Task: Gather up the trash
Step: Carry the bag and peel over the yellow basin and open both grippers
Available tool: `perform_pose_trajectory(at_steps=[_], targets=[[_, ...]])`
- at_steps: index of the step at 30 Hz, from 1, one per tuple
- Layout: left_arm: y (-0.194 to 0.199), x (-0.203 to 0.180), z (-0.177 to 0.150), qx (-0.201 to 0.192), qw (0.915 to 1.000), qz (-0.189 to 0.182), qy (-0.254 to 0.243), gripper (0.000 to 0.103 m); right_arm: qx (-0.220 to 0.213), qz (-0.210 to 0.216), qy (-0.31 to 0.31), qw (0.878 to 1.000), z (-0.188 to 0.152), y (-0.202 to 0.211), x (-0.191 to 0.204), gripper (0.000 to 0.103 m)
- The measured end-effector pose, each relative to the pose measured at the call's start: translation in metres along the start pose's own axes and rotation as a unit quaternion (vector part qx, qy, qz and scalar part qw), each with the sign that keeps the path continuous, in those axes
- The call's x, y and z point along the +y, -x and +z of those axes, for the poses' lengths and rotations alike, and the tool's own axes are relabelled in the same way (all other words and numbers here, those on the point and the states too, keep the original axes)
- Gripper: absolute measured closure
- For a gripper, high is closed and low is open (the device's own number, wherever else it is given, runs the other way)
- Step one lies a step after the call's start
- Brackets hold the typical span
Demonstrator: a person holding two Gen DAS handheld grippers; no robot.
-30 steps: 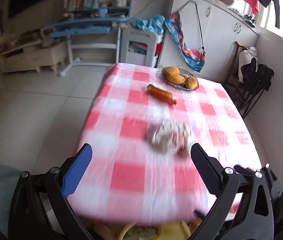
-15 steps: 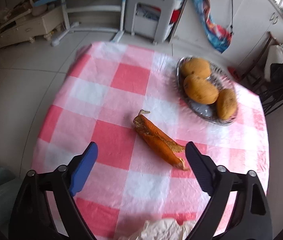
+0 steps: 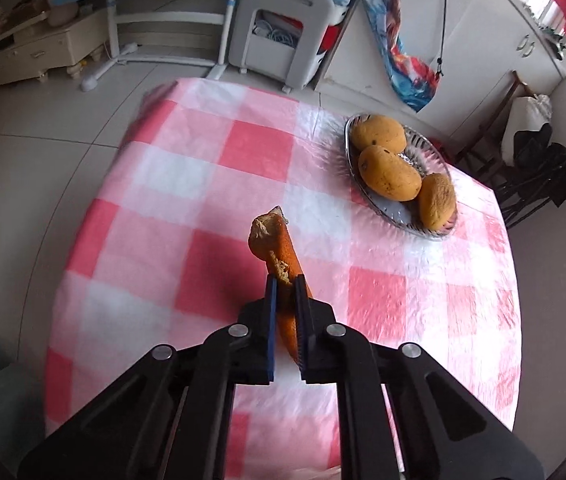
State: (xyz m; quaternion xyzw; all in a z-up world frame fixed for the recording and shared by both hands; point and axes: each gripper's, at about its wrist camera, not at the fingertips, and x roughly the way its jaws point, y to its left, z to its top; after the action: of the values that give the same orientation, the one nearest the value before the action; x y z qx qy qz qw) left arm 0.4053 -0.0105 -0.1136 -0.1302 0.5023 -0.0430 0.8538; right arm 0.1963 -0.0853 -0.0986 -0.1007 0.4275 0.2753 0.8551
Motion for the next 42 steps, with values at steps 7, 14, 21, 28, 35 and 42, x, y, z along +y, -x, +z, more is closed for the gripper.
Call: perform_pose_trajectory(at_steps=[7, 14, 21, 28, 35, 42], targets=[[0.074, 0.035, -0.065, -0.021, 0.9996, -0.019, -0.005, 0.095, -0.037, 0.069, 0.003, 0.997, -0.019, 0.065, 0.017, 0.073], [0.138, 0.056, -0.144, -0.026, 0.9995, -0.018, -0.009, 0.095, 0.010, 0.136, 0.067, 0.988, -0.061, 0.094, 0.056, 0.073], [0.175, 0.057, -0.232, -0.016, 0.9998, 0.001, -0.014, 0.095, 0.085, 0.149, 0.106, 0.979, -0.117, 0.086, 0.096, 0.068], [0.176, 0.048, -0.309, 0.021, 0.9993, 0.028, -0.013, 0.095, 0.090, 0.077, 0.072, 0.990, -0.137, 0.098, 0.082, 0.031], [0.144, 0.030, -0.355, 0.087, 0.9931, 0.054, -0.058, 0.093, 0.026, -0.049, -0.064, 0.996, -0.141, 0.130, 0.027, 0.008], [0.194, 0.034, -0.341, -0.040, 0.9959, 0.064, -0.050, 0.041, -0.058, -0.253, -0.031, 0.965, -0.145, 0.176, 0.043, 0.008]])
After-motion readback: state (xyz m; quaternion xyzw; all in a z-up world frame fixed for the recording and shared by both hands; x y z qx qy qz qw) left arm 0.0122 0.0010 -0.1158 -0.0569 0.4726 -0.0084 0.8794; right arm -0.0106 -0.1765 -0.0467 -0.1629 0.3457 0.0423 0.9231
